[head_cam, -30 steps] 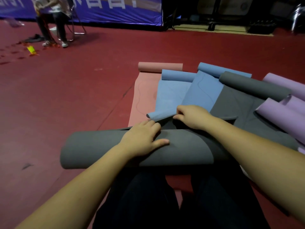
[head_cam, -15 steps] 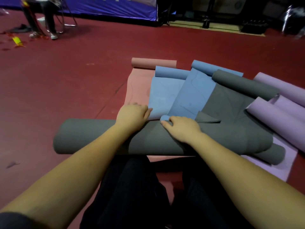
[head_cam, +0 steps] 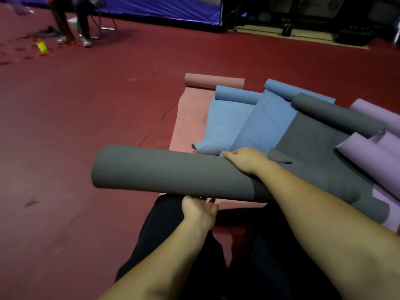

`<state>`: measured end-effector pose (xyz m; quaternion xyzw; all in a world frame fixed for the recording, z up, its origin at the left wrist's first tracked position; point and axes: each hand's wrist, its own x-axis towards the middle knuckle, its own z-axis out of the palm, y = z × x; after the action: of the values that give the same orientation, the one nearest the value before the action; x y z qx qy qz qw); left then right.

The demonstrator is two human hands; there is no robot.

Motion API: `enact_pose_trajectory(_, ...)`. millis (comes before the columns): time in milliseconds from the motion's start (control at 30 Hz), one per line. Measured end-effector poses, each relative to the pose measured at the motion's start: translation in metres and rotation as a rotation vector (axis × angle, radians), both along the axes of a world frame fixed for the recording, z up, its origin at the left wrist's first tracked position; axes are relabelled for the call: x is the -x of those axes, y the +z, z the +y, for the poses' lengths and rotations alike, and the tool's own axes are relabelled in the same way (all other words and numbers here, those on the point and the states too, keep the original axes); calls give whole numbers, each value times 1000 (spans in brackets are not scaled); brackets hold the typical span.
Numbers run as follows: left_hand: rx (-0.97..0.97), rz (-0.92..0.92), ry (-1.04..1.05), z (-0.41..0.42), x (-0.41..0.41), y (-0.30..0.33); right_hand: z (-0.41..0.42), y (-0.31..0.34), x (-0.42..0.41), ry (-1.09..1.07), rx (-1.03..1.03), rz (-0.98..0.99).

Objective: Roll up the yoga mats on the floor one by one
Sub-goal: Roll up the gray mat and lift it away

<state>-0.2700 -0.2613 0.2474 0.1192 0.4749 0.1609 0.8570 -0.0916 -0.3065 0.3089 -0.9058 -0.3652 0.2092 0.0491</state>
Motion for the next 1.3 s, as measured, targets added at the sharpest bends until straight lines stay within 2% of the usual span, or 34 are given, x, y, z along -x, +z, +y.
enact_pose_trajectory(100, 32, -110, 55, 0, -17, 13, -10, 9, -3, -67, -46, -31)
enact_pose_trajectory(233, -77, -220, 3, 8, -54, 49, -38, 36, -16, -272, -267, 35)
enact_pose_trajectory(467, -322, -275, -344, -9, -130, 119, -91, 88, -34, -754, -761, 205)
enact_pose_trajectory(567, -406, -266, -495, -39, -143, 130, -116, 82, -27, -909, -939, 196)
enact_pose_trajectory(667, -475, -243, -605, -63, -142, 133, -141, 60, -19, -1094, -1142, 278)
enact_pose_trajectory(800, -495, -227, -705, -94, -138, 112, -179, 12, 1, -1294, -1197, 398)
enact_pose_trajectory(900, -581, -188, -737, -114, -127, 92, -215, -42, -6, -1314, -1280, 528)
enact_pose_trajectory(967, -641, -218, -727, -120, -121, 89, -222, -8, 10, -1299, -1332, 590)
enact_pose_trajectory(1067, -819, -355, -690, -129, -117, 95, -231, 27, 12, -1129, -1389, 643)
enact_pose_trajectory(1133, -940, -373, -666, -136, -112, 108, -234, 44, 16, -1005, -1445, 619)
enact_pose_trajectory(1300, -943, -388, -746, -142, -112, 119, -247, 45, 27, -1000, -1459, 639)
